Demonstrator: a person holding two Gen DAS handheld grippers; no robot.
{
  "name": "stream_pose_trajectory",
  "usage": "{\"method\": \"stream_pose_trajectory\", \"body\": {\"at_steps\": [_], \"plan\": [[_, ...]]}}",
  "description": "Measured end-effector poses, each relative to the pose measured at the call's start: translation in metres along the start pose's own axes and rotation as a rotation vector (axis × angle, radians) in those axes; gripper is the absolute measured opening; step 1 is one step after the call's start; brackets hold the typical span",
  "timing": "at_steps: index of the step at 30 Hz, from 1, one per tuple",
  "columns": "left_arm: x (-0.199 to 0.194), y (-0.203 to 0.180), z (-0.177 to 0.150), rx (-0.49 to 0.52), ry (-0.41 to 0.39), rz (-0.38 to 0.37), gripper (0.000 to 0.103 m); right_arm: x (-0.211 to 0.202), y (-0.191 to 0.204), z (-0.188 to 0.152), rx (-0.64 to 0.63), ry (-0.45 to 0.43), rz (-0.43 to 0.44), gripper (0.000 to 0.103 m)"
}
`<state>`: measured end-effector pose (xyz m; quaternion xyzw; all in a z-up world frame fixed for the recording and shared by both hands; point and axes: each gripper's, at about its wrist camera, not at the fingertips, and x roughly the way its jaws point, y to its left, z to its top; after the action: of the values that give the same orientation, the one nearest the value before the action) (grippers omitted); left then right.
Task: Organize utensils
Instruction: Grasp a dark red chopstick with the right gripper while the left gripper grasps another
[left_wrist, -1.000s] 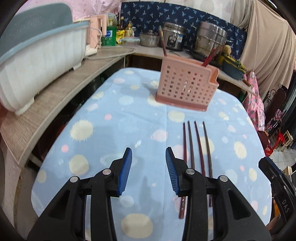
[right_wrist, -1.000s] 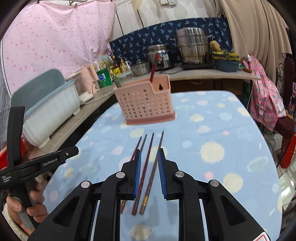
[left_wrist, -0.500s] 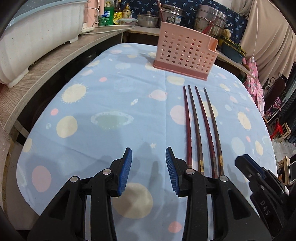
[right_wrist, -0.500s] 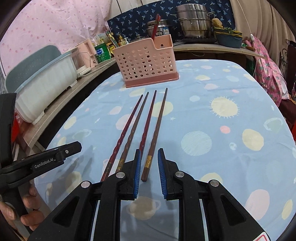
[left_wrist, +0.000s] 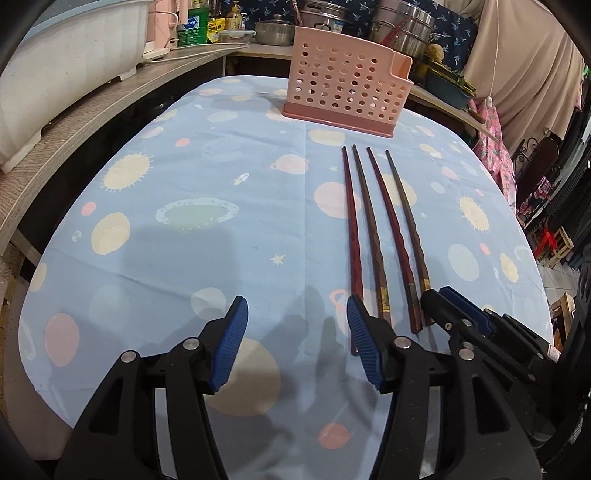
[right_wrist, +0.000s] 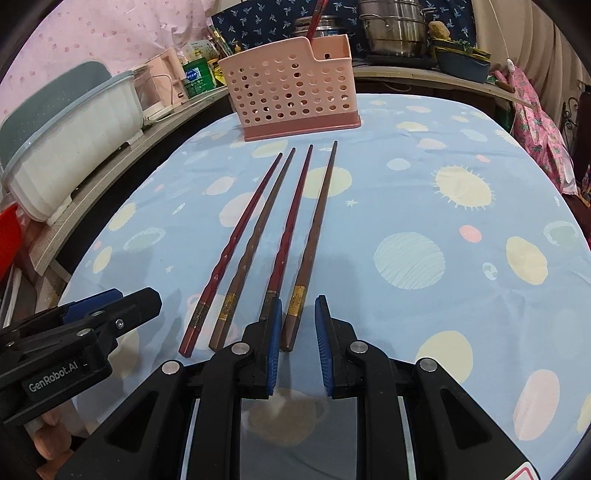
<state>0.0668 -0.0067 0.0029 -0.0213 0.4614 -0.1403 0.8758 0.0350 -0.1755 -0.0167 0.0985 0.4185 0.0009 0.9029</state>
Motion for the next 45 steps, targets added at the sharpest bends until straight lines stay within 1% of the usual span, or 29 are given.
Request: {"method": "stream_pose_trajectory", "body": {"at_steps": [4,6,8,11,18,24,28,30,34,36,38,45], "plan": [[0.003,-0.005,-0.002,0.015,0.008,-0.006,0.053,0.001,0.001,-0.001,-0.013,0.007,-0.01,0.017],[0.004,-0.009,-0.004,0.024,0.011,-0.008,0.053,0.001,0.001,-0.001,-0.01,0.008,-0.011,0.014],[0.005,-0.012,-0.005,0.032,0.014,-0.009,0.053,0.0,-0.002,-0.002,0.0,0.009,-0.015,0.009],[0.008,-0.017,-0.007,0.046,0.021,-0.012,0.053,-0.003,-0.008,-0.005,0.019,0.007,-0.009,0.007],[0.016,-0.025,-0.011,0.064,0.037,-0.01,0.053,-0.011,-0.021,-0.011,0.047,0.001,-0.005,0.007],[0.019,-0.028,-0.01,0.075,0.025,0.014,0.052,-0.011,-0.02,-0.013,0.048,-0.005,-0.005,0.007],[0.021,-0.029,-0.009,0.079,0.021,0.024,0.045,-0.011,-0.02,-0.013,0.052,-0.005,0.0,0.007],[0.021,-0.029,-0.008,0.082,0.02,0.026,0.036,-0.011,-0.021,-0.013,0.052,-0.006,0.001,0.007],[0.022,-0.03,-0.008,0.086,0.02,0.042,0.024,-0.011,-0.021,-0.013,0.051,-0.008,0.0,0.007],[0.022,-0.03,-0.007,0.089,0.019,0.049,0.014,-0.011,-0.02,-0.013,0.051,-0.008,0.0,0.007],[0.022,-0.028,-0.007,0.086,0.022,0.049,0.009,-0.011,-0.02,-0.013,0.049,-0.008,-0.002,0.007],[0.022,-0.026,-0.007,0.079,0.03,0.045,0.008,-0.011,-0.022,-0.013,0.055,-0.008,0.002,0.007]]}}
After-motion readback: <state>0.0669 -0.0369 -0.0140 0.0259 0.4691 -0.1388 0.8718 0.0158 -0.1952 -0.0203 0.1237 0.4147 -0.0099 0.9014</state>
